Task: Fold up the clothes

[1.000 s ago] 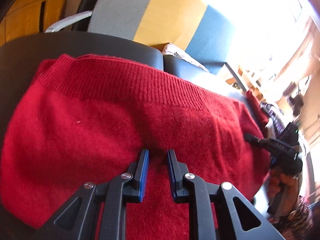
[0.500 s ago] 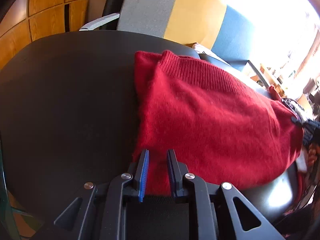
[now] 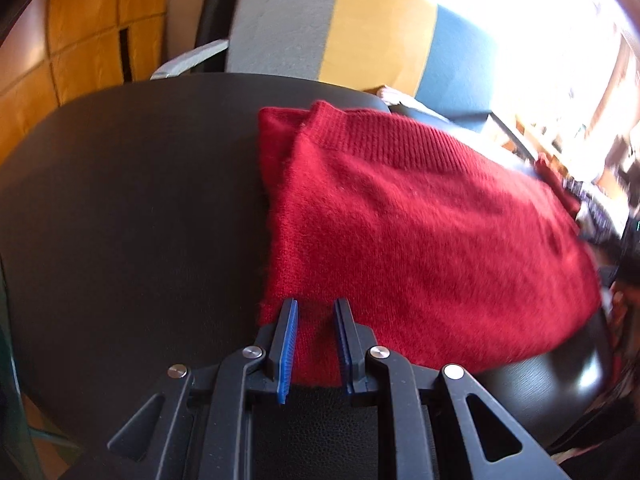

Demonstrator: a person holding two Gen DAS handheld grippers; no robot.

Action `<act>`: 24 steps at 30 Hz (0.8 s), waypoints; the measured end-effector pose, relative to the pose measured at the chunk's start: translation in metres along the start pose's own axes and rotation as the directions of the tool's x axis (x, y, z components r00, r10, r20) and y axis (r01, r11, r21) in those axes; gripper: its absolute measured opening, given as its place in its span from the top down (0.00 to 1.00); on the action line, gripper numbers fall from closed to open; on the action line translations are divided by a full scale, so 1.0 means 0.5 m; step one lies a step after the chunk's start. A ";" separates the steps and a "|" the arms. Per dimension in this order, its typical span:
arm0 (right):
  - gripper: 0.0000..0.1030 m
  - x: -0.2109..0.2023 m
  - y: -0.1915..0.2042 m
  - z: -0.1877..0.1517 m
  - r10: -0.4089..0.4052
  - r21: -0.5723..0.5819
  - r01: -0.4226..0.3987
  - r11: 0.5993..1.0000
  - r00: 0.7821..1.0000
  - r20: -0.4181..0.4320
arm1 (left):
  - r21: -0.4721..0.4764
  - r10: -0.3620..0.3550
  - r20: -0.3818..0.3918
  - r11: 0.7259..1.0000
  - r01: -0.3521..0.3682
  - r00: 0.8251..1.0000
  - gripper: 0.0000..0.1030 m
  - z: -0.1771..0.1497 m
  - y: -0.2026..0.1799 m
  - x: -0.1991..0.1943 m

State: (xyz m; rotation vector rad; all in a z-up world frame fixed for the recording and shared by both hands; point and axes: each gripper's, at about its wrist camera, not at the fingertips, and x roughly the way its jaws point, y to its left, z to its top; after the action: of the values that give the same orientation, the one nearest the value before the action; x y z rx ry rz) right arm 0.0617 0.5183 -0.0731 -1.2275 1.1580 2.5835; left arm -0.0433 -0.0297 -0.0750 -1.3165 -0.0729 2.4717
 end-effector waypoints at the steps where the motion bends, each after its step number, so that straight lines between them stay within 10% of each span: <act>1: 0.47 0.001 0.005 -0.006 0.012 -0.024 -0.012 1.000 1.000 0.006 | -0.024 -0.005 0.012 1.000 0.006 1.000 0.83 0.005 0.006 -0.004; 3: 0.75 0.020 0.012 -0.016 0.022 -0.037 -0.023 0.999 0.999 -0.032 | -0.038 0.010 0.046 0.999 -0.008 0.999 0.83 0.010 0.014 -0.016; 6: 0.82 0.026 0.033 -0.019 -0.012 -0.071 0.009 0.997 0.999 -0.049 | 0.011 0.074 0.052 0.997 -0.074 0.996 0.83 0.008 0.016 -0.018; 14: 0.86 -0.072 0.160 -0.002 0.078 0.010 -0.078 0.997 0.997 0.023 | 0.019 0.127 0.020 0.992 -0.128 0.992 0.83 -0.015 0.044 0.003; 24: 0.87 -0.015 0.614 -0.098 0.188 -0.297 -0.186 0.937 0.982 -0.021 | -0.019 0.017 0.007 1.000 -0.017 1.000 0.83 -0.005 0.088 0.016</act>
State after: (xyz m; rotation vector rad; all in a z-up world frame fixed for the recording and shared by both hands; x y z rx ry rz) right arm -0.0075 0.2684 0.0983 -1.2066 0.9495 2.9920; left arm -0.0573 -0.0688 -0.0914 -1.3207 -0.0877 2.4960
